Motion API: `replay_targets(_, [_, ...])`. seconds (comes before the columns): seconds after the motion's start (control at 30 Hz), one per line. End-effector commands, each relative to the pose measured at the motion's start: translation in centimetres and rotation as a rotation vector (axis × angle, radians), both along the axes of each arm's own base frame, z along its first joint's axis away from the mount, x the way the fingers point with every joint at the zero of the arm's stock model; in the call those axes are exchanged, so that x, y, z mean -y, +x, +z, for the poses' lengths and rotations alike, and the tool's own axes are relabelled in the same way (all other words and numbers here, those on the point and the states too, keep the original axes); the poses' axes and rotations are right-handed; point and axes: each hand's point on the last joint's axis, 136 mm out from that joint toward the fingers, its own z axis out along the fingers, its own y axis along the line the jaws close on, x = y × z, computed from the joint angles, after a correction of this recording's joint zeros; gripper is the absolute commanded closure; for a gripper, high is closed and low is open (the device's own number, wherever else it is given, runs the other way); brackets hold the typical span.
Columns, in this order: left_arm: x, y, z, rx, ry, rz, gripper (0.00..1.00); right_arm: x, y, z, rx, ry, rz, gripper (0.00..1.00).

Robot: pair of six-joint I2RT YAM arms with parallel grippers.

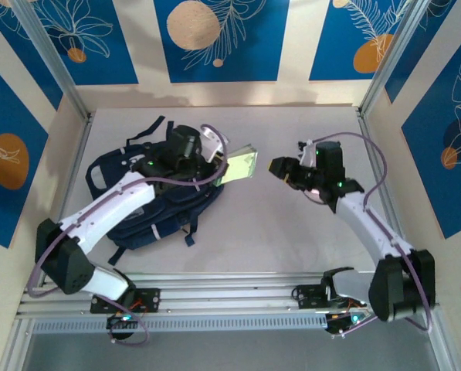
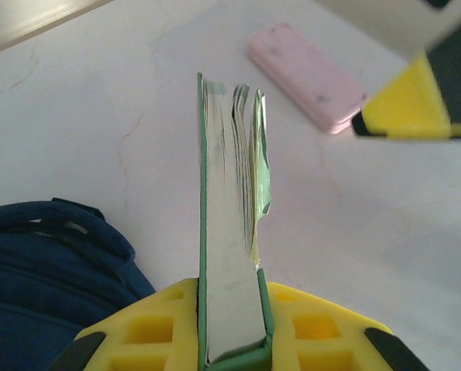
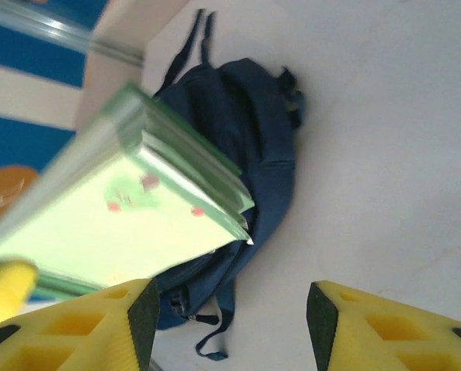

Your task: Pack the student bag

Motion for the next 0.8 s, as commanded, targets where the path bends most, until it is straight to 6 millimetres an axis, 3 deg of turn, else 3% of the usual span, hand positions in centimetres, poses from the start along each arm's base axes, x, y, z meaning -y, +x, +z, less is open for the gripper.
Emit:
replay_targets(0.0, [0.9, -3.2, 3.5, -0.076, -0.188, -0.158, 0.88, -2.5, -1.1, 5.0, 0.486, -0.054, 0.127, 0.42])
replay_targets(0.17, [0.7, -5.4, 6.0, -0.137, -0.308, -0.272, 0.89, -4.2, -3.1, 5.5, 0.619, -0.084, 0.269, 0.37])
replay_targets(0.37, [0.1, -6.9, 7.8, -0.219, -0.432, -0.329, 0.9, -3.8, -2.8, 5.0, 0.625, -0.094, 0.263, 0.14])
replay_targets(0.53, [-0.4, -7.3, 8.7, -0.253, -0.487, -0.341, 0.9, -4.4, -4.3, 7.0, 0.655, 0.079, 0.361, 0.07])
replay_targets(0.77, [-0.6, -6.5, 9.3, -0.31, -0.549, -0.315, 0.9, -7.0, -7.7, 9.3, 0.635, 0.252, 0.6, 0.09])
